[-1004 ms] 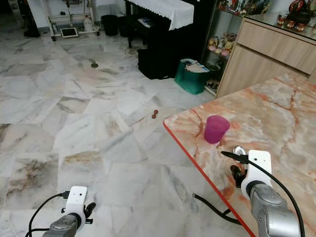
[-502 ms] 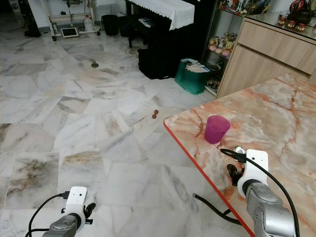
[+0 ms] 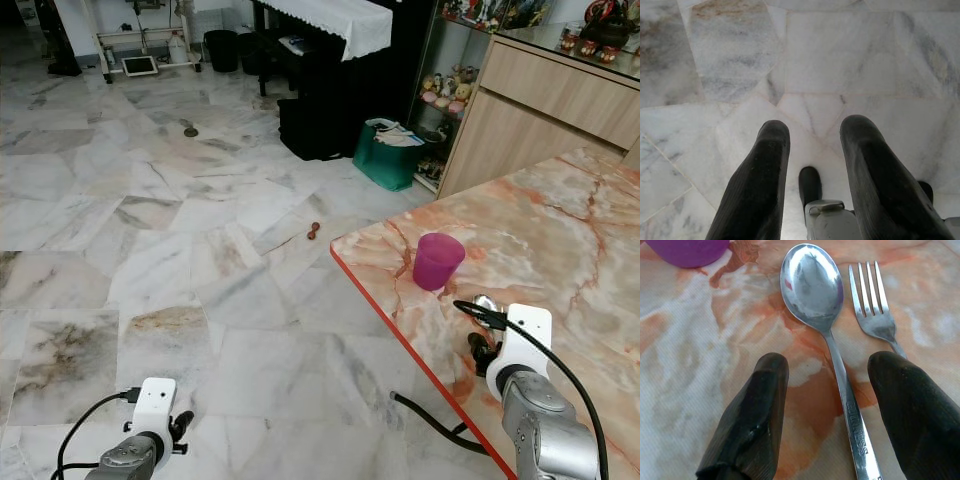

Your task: Setting the table

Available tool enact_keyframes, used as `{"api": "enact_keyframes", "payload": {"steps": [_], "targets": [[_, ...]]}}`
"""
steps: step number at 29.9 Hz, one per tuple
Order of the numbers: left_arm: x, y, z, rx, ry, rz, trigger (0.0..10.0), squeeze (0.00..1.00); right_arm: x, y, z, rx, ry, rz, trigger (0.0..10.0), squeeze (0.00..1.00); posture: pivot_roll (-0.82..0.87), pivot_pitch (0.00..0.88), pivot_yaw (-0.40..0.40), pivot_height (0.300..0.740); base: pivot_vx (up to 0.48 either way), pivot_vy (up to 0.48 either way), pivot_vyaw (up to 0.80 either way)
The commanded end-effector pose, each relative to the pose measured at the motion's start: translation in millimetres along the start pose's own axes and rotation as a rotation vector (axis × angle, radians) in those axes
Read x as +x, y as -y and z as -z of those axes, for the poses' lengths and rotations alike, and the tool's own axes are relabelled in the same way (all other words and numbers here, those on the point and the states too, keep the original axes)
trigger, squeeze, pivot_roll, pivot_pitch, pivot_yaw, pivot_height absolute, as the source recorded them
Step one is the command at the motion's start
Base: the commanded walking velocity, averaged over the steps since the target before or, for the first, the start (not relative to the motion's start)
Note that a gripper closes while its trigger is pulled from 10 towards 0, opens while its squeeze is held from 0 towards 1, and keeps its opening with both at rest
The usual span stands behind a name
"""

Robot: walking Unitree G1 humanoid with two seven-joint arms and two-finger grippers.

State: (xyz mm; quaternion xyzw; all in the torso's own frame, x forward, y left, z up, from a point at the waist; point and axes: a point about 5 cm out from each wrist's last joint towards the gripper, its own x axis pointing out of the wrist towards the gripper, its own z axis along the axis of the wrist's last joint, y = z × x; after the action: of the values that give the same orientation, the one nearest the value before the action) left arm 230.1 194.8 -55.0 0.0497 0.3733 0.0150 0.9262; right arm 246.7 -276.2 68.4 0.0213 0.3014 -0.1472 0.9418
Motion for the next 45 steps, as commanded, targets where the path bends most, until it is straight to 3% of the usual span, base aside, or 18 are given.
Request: {"api": "enact_keyframes", "payload": {"steps": [1,45], "targets": [[-0.1,0.0,2.0,0.003,-0.018,0.006,10.0,0.00,0.5,0.0,-2.5,0.015,0.008,0.000,10.0,0.00,0.05,0.000,-0.036,0.740,0.000,0.000,0.00],[-0.2,-1.1,2.2,0.008,-0.020,0.008,10.0,0.00,5.6,0.0,5.7,0.100,-0.025,-0.008,10.0,0.00,0.05,0.000,-0.027,0.740,0.000,0.000,0.00]]}}
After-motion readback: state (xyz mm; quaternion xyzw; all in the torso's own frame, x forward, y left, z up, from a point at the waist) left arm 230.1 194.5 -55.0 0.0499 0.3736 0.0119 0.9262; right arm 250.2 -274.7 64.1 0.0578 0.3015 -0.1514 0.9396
